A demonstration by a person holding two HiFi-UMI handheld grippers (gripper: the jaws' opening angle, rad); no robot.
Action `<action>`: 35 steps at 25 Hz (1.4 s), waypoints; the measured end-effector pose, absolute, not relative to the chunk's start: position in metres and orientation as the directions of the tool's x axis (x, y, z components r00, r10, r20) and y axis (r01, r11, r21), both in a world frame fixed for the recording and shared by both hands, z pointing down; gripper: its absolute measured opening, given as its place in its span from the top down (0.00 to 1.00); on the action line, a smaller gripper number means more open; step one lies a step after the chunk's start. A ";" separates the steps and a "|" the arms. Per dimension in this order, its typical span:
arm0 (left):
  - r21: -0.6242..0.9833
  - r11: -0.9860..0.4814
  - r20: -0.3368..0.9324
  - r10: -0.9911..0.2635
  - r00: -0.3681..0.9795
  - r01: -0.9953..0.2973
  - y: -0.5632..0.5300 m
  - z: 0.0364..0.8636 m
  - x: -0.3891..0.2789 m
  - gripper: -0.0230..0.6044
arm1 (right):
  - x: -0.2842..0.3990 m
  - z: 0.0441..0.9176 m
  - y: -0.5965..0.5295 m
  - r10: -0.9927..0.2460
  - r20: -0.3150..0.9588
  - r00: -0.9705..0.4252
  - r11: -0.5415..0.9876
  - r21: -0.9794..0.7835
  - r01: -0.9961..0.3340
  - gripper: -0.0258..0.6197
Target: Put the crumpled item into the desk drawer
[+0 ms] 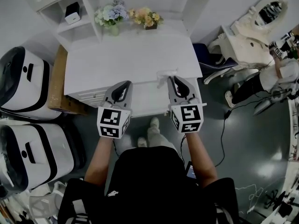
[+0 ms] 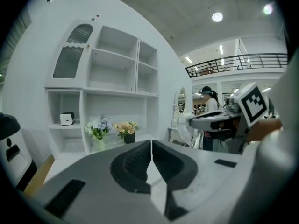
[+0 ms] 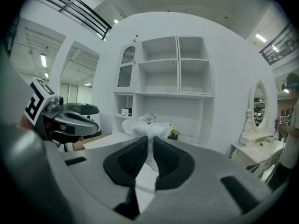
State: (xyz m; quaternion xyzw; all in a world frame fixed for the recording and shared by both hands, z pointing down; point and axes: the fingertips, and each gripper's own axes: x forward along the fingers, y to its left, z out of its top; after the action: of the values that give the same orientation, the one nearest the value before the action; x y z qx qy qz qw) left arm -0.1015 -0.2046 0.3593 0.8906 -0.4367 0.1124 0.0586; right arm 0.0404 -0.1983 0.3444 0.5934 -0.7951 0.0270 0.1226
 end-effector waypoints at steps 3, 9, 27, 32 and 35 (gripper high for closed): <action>0.015 -0.611 0.261 -0.761 0.593 -0.791 -0.216 0.364 -0.096 0.95 | 0.045 0.349 -0.211 -0.933 0.241 -0.269 0.300 0.101 -0.949 0.91; 0.037 -0.599 0.292 -0.759 0.582 -0.800 -0.240 0.380 -0.087 0.95 | 0.052 0.362 -0.237 -0.919 0.271 -0.285 0.320 0.096 -0.942 0.91; 0.079 -0.555 0.388 -0.748 0.538 -0.828 -0.294 0.439 -0.055 0.95 | 0.075 0.428 -0.298 -0.855 0.395 -0.336 0.383 0.046 -0.922 0.91; 0.094 -0.556 0.419 -0.730 0.539 -0.826 -0.301 0.460 -0.043 0.95 | 0.084 0.446 -0.306 -0.841 0.422 -0.339 0.388 0.035 -0.921 0.91; 0.106 -0.559 0.438 -0.717 0.543 -0.822 -0.302 0.472 -0.037 0.95 | 0.088 0.462 -0.307 -0.826 0.450 -0.339 0.393 0.030 -0.919 0.91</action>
State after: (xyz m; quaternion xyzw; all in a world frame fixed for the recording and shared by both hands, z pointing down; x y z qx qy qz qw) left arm -0.0372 -0.3015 0.4723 0.8653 -0.4447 0.1752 0.1512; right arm 0.0882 -0.3071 0.4622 0.5386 -0.8101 0.1153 0.2010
